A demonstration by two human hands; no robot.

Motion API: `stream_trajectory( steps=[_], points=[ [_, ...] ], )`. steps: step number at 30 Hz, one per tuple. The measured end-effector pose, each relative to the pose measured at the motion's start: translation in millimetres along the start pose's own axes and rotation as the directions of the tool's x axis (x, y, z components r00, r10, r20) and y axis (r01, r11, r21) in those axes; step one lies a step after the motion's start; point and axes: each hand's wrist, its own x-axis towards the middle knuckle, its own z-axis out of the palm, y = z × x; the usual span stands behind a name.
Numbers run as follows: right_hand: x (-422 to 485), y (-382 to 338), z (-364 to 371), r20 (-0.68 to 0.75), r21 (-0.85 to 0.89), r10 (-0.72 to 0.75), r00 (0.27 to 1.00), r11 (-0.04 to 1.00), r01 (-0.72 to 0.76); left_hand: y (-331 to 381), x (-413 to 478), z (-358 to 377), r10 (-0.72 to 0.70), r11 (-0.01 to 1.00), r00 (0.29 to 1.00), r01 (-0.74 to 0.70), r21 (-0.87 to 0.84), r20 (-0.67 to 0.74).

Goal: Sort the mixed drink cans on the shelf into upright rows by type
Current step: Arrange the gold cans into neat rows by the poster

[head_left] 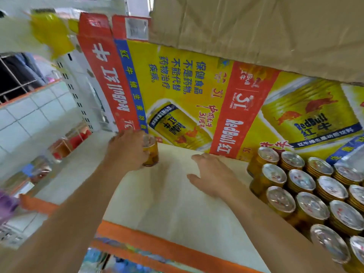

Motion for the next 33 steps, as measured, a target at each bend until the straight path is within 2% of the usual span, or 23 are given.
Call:
stream_trajectory(
  steps=[3,5,8,11,14,16,20,24,28,33],
  points=[
    [33.2,-28.8,6.1,0.019,0.083,-0.042,0.999,0.996,0.04,-50.2,18.1,6.7,-0.064,0.998,0.977,0.065,0.005,0.202],
    [56.1,-48.6,10.1,-0.011,0.131,-0.071,0.997,0.989,0.071,-68.1,21.1,16.0,-0.042,0.994,0.96,0.067,-0.082,0.276],
    [86.5,-76.9,13.5,-0.095,0.253,-0.111,0.989,0.958,0.132,-77.7,19.3,24.9,0.015,0.96,0.977,0.045,-0.278,0.212],
    [107.6,-98.7,15.6,-0.114,0.333,-0.135,0.984,0.928,0.166,-83.5,15.8,26.1,0.047,0.916,0.982,0.03,-0.4,0.181],
    [119.5,-104.3,21.9,-0.087,0.283,-0.169,0.982,0.941,0.187,-84.3,8.7,26.3,0.074,0.891,0.984,0.007,-0.454,0.162],
    [122.9,-104.1,25.6,-0.123,0.242,-0.168,0.978,0.951,0.194,-84.2,1.6,24.4,0.07,0.865,0.986,0.015,-0.501,0.149],
    [112.5,-85.5,16.6,-0.212,0.298,-0.039,0.976,0.949,0.103,-80.9,-8.6,21.7,0.101,0.803,0.986,-0.001,-0.596,0.134],
    [80.4,-47.4,-6.1,-0.169,0.414,0.079,0.982,0.91,-0.002,-60.7,-12.0,20.5,0.157,0.706,0.976,-0.007,-0.708,0.148],
    [42.4,-16.7,-21.9,-0.15,0.395,0.218,0.964,0.907,-0.144,-20.7,-14.0,20.6,0.241,0.616,0.954,-0.009,-0.788,0.178],
    [-12.5,16.7,-27.4,-0.156,0.396,0.313,0.937,0.889,-0.231,33.6,-25.0,26.2,0.352,0.546,0.917,-0.039,-0.837,0.187]
  ],
)
